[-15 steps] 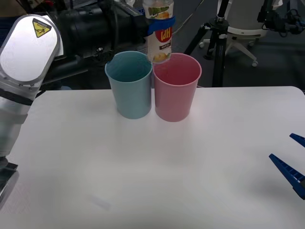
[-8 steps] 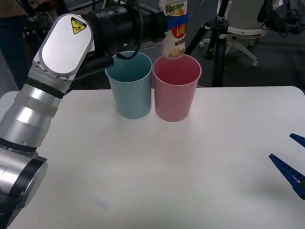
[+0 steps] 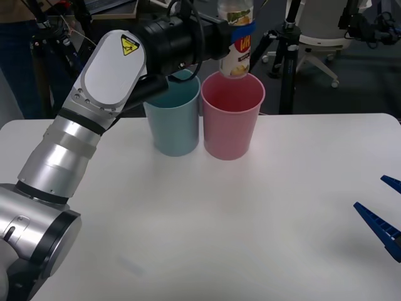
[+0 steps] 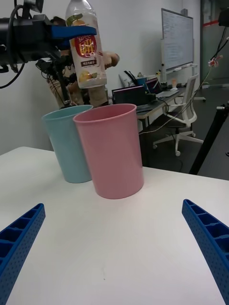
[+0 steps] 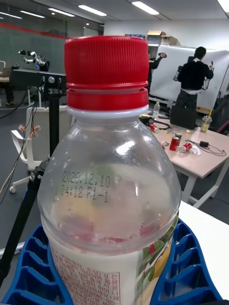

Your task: Grasp the object on the table and drop it into the matching bin: aluminum can to the light blue bin, PET bottle to the pink bin.

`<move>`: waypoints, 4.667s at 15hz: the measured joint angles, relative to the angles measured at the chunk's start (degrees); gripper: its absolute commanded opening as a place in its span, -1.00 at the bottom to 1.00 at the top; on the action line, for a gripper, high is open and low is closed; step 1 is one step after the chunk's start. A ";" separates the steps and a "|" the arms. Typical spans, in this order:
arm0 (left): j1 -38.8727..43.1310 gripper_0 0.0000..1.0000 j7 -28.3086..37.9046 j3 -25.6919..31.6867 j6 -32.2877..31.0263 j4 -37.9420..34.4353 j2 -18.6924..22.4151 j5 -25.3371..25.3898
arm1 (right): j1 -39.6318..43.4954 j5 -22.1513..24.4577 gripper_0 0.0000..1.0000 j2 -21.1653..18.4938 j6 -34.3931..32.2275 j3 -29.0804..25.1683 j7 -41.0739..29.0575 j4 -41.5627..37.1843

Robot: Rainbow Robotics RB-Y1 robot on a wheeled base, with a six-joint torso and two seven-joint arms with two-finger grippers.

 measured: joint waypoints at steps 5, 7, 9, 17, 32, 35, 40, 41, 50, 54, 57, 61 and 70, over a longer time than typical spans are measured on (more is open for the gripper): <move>-0.06 -0.99 0.13 -3.13 4.08 1.89 -0.93 -0.86 | 0.00 0.00 1.00 0.00 0.00 0.00 0.00 0.00; -0.06 -0.99 0.16 -3.46 4.33 1.99 -0.91 -0.83 | 0.00 0.00 1.00 0.00 0.00 0.00 0.00 0.00; -0.06 -0.42 0.37 -3.73 4.31 2.00 -0.97 -0.35 | 0.00 0.00 1.00 0.00 0.00 0.00 0.00 0.00; -0.06 1.00 0.47 -5.63 7.00 2.00 -0.96 2.28 | 0.00 0.00 1.00 0.00 0.00 0.00 0.00 0.00; 0.00 1.00 -1.20 -5.62 5.72 1.57 0.44 5.39 | 0.00 0.00 1.00 0.00 0.00 0.00 0.00 0.00; 0.01 1.00 -2.21 -5.63 0.64 -0.61 4.39 9.29 | 0.00 0.00 1.00 0.00 0.00 0.00 0.00 0.00; 0.05 1.00 -3.98 -5.68 -5.43 -2.69 12.83 18.76 | 0.00 0.00 1.00 0.00 0.00 0.00 0.00 0.00; 0.09 1.00 -5.58 -5.68 -6.20 -2.68 14.54 22.06 | 0.00 0.00 1.00 0.00 0.00 0.00 0.00 0.00; 1.38 1.00 -29.64 -15.29 -11.84 -1.90 35.59 61.92 | 0.00 0.00 1.00 0.00 0.00 0.00 0.00 0.00; 4.72 1.00 -42.86 -18.42 -12.05 -1.91 42.14 74.34 | 0.00 0.00 1.00 0.00 0.00 0.00 0.00 0.00; 8.28 1.00 -49.04 -18.40 -12.77 -1.90 45.14 80.88 | 0.00 0.00 1.00 0.00 0.00 0.00 0.00 0.00; 14.62 1.00 -54.48 -16.58 -14.32 -1.89 48.65 86.79 | 0.00 0.00 1.00 0.00 0.00 0.00 0.00 0.00; 37.22 1.00 -54.34 4.88 -18.35 -4.97 47.73 82.83 | 0.00 0.00 1.00 0.00 0.00 0.00 0.00 0.00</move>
